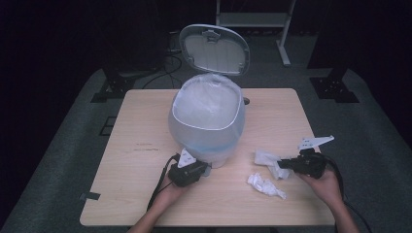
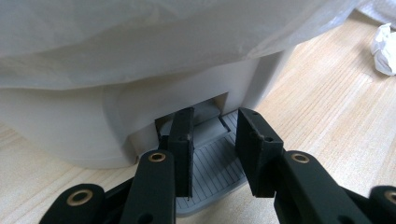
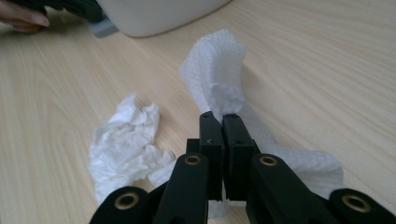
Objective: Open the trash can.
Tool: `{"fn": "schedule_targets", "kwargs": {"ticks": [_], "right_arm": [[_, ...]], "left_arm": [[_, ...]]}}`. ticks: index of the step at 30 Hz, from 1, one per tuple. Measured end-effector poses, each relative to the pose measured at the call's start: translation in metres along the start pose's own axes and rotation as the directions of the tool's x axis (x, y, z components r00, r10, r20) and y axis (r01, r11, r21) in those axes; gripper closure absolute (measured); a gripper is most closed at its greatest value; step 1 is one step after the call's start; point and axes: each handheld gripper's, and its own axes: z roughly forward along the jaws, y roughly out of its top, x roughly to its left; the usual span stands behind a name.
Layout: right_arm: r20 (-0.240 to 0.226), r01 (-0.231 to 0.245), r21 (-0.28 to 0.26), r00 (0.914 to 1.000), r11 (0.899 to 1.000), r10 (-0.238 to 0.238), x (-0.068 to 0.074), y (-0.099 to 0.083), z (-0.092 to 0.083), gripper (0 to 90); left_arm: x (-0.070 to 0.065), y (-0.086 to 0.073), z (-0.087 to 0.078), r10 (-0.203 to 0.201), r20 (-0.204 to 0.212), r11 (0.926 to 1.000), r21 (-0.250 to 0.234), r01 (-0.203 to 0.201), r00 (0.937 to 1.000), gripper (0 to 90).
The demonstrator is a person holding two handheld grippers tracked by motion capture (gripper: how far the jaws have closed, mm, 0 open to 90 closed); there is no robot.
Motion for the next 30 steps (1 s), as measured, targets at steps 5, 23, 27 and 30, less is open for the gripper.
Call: {"fn": "schedule_targets", "kwargs": {"ticks": [5, 23, 27, 30], "right_arm": [[-0.03, -0.007, -0.031, 0.9995, 0.999, 0.006, 0.007, 0.012, -0.009, 87.6], [-0.086, -0.011, -0.089, 0.9963, 0.996, 0.003, 0.023, 0.044, -0.038, 87.6], [-0.094, -0.003, -0.11, 0.9956, 0.994, -0.007, 0.028, 0.054, -0.047, 87.6], [-0.095, 0.006, -0.123, 0.9953, 0.992, -0.018, 0.032, 0.061, -0.054, 87.6]], "left_arm": [[0.0, 0.0, 0.0, 0.001, -0.001, 1.0, 0.0, -0.001, 1.0, 67.6], [0.0, 0.0, 0.0, 0.001, -0.001, 1.0, 0.003, -0.001, 1.0, 67.6], [0.0, 0.0, 0.0, -0.001, -0.001, 1.0, 0.0, 0.001, 1.0, 67.6], [0.0, 0.0, 0.0, -0.001, -0.001, 1.0, 0.0, 0.001, 1.0, 67.6]]}}
